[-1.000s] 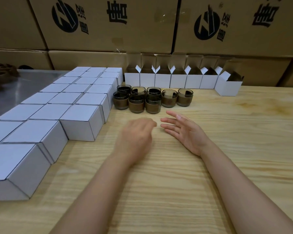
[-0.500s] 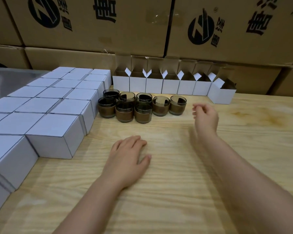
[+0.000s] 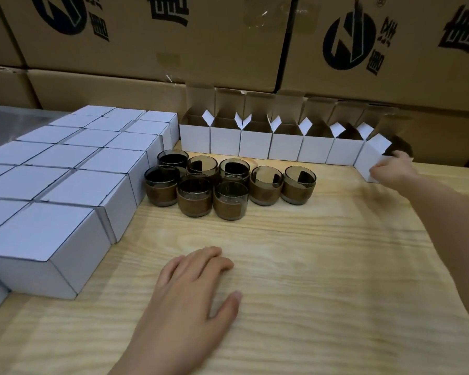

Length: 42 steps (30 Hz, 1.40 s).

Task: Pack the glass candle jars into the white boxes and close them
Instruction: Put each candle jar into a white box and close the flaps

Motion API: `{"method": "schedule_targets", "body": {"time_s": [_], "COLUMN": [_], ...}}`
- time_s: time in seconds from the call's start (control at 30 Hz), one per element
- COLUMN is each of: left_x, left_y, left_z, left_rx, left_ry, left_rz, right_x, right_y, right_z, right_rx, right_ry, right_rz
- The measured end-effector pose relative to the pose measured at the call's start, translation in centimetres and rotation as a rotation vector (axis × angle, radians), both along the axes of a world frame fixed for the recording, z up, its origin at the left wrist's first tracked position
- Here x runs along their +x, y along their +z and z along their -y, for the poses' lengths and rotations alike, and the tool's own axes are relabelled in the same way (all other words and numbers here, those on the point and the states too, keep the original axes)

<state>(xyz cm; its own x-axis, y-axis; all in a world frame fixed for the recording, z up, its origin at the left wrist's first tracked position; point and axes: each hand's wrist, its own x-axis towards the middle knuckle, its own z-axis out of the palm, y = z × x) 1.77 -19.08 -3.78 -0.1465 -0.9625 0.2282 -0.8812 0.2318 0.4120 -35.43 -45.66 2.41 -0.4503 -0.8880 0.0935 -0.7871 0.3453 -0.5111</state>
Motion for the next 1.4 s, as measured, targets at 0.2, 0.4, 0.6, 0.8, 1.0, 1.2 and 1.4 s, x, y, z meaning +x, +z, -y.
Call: {"method": "schedule_targets", "body": {"time_s": [0.2, 0.4, 0.6, 0.8, 1.0, 1.2, 1.4], "left_x": [0.1, 0.1, 0.1, 0.0, 0.0, -0.1, 0.0], "left_y": [0.0, -0.4, -0.6, 0.1, 1.1, 1.5, 1.6], "left_z": [-0.1, -0.2, 0.1, 0.0, -0.5, -0.5, -0.6], "left_rx": [0.011, -0.032, -0.027, 0.087, 0.113, 0.112, 0.16], "left_ry": [-0.005, -0.034, -0.039, -0.053, -0.04, -0.048, -0.058], "left_rz": [0.014, -0.028, -0.035, -0.189, -0.375, -0.43, -0.508], "right_x": [0.6, 2.8, 9.8, 19.9, 24.4, 25.0, 23.8], "right_y": [-0.5, 0.4, 0.5, -1.3, -3.2, -4.5, -4.3], "right_z": [0.1, -4.1, -13.2, -23.5, -28.1, -29.1, -28.4], "right_rx": [-0.138, -0.356, -0.653, -0.851, -0.883, -0.889, -1.05], "right_ry": [-0.014, 0.029, 0.143, 0.382, 0.46, 0.498, 0.532], "right_rz": [-0.195, -0.346, -0.181, -0.154, -0.291, -0.382, -0.002]}}
